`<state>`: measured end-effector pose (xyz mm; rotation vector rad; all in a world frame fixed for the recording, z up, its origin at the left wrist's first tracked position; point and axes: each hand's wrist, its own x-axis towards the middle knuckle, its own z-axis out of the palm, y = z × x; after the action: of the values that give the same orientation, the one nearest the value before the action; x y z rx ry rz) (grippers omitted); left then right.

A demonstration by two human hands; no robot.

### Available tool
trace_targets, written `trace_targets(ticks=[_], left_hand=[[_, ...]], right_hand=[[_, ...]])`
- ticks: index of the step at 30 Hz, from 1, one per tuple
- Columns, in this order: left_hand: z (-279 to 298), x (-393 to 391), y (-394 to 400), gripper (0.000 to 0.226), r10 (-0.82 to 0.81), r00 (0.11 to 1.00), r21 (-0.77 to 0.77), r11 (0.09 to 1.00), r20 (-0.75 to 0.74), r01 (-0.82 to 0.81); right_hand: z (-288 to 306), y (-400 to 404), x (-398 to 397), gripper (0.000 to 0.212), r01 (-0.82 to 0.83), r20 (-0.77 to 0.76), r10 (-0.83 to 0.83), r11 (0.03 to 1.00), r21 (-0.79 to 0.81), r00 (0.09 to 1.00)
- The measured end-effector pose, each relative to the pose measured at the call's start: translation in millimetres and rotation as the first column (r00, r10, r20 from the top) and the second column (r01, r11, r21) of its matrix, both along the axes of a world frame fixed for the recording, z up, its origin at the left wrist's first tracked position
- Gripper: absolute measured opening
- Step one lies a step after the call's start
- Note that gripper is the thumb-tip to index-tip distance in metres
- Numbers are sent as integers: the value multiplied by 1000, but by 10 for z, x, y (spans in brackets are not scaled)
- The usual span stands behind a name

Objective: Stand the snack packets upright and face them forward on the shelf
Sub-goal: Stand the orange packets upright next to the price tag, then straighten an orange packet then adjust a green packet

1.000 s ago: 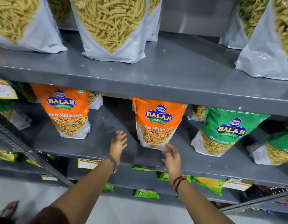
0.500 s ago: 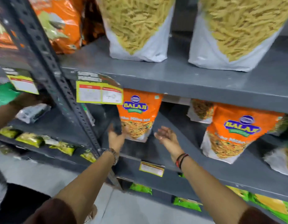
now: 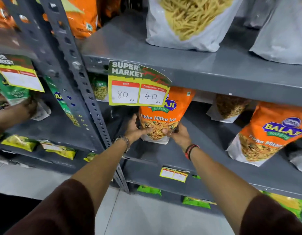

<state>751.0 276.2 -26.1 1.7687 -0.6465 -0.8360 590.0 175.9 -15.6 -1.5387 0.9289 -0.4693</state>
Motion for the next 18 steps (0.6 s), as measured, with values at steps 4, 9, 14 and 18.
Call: trace_targets(ticks=[4, 9, 14, 18], left_hand=[[3, -5, -45, 106, -3, 999, -6, 1000, 38, 3], [-56, -138, -10, 86, 129, 991, -68, 990, 42, -126], [-306, -592, 135, 54, 478, 878, -142, 870, 11, -472], [-374, -1182, 28, 39, 430, 902, -152, 894, 31, -421]], right_hand=[[7, -46, 19, 56, 7, -16, -8, 1000, -15, 1000], [-113, -56, -107, 63, -38, -50, 35, 997, -67, 998], [-422, -114, -786, 46, 103, -119, -127, 976, -192, 985], [-501, -196, -1618, 17, 353, -35, -376, 894, -277, 926]])
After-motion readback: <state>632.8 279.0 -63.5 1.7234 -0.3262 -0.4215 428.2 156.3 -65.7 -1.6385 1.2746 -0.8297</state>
